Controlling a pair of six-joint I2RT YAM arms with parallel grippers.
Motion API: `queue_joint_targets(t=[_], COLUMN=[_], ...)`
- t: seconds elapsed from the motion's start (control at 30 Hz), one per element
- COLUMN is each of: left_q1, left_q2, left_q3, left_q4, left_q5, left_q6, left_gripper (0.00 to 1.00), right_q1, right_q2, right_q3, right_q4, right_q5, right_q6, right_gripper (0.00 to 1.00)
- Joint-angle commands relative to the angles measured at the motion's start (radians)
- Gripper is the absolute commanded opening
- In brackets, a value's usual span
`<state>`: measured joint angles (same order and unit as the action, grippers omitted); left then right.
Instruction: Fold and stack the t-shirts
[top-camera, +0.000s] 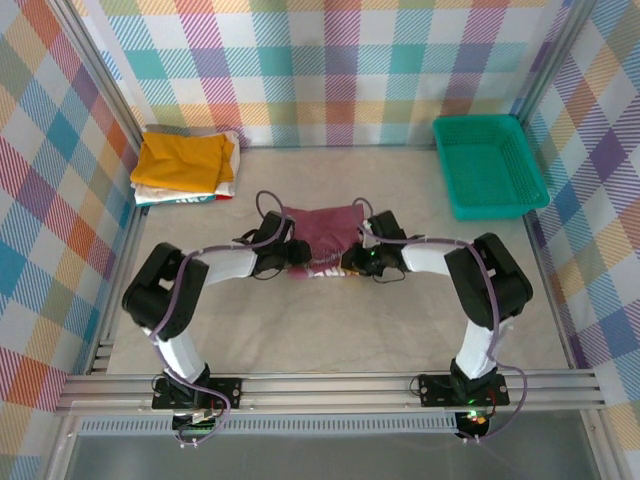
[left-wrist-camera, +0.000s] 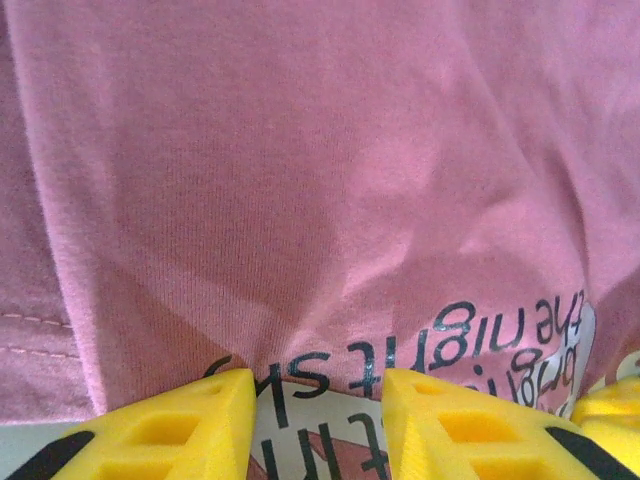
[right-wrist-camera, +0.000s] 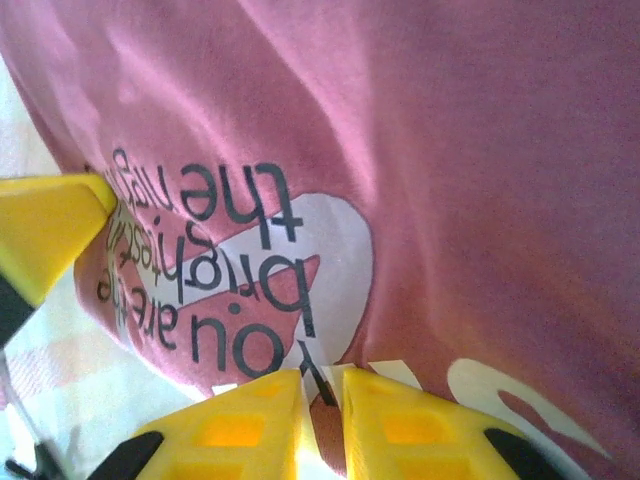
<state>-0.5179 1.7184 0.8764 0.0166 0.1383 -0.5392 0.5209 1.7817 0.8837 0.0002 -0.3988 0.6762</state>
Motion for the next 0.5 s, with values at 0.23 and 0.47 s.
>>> queue_joint_targets(t=[0.23, 0.47], left_q1=[0.197, 0.205], left_q2=[-0.124, 0.073], left_q3=[0.150, 0.351], left_q4=[-0.259, -0.453], left_q5=[0.071, 0.009], left_q6=[-0.013, 0.106], left_gripper=[0.60, 0.76], right_q1=[-0.047, -0.122], right_q2=[-0.090, 0.036], right_q3=[0.210, 0.319], right_q4=[-0.257, -0.296], right_q5=[0.132, 0.189], right_q6=[0.065, 0.031], right_gripper=[0.49, 0.60])
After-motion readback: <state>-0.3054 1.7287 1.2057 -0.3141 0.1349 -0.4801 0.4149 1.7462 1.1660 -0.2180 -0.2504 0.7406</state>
